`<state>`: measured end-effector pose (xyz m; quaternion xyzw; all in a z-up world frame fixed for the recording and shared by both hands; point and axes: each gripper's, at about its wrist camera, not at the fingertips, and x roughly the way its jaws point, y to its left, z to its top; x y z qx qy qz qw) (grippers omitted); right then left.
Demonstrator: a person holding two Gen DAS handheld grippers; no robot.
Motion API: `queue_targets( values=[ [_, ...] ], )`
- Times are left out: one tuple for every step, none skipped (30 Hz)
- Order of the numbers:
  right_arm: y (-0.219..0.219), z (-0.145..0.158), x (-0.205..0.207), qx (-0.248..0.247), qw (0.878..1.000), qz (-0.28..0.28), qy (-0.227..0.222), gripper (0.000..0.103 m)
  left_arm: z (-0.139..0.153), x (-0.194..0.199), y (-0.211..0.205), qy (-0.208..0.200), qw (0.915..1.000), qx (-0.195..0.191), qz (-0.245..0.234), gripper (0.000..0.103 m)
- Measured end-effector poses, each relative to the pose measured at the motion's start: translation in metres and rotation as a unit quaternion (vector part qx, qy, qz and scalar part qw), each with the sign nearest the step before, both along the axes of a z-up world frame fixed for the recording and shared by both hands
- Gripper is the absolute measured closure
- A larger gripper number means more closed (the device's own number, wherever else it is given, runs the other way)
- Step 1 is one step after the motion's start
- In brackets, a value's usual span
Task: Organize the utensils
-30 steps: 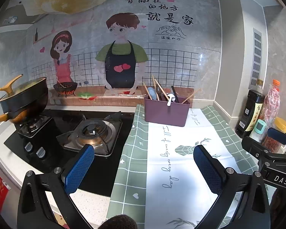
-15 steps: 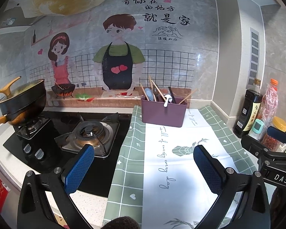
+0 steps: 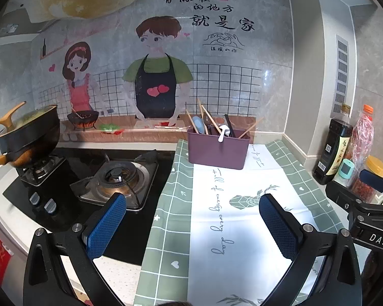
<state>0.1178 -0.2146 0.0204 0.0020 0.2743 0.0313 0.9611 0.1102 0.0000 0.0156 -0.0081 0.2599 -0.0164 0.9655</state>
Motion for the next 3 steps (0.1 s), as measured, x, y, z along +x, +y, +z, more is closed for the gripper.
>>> queue_targets(
  values=[
    [-0.0005,-0.0004,0.0016,0.000,1.000,-0.001,0.000,0.004,-0.0005,0.0014,0.0002,0.001,1.0000,-0.002,-0.001,0.000],
    [0.0001,-0.0006,0.0015,0.000,1.000,-0.002,0.000,0.004,-0.0013,0.0035,0.0012,0.002,1.0000,-0.003,-0.002,0.000],
    [0.0001,-0.0009,0.0018,-0.001,1.000,-0.001,0.001,0.004,-0.0021,0.0055,0.0013,0.004,1.0000,-0.003,-0.003,0.000]
  ],
)
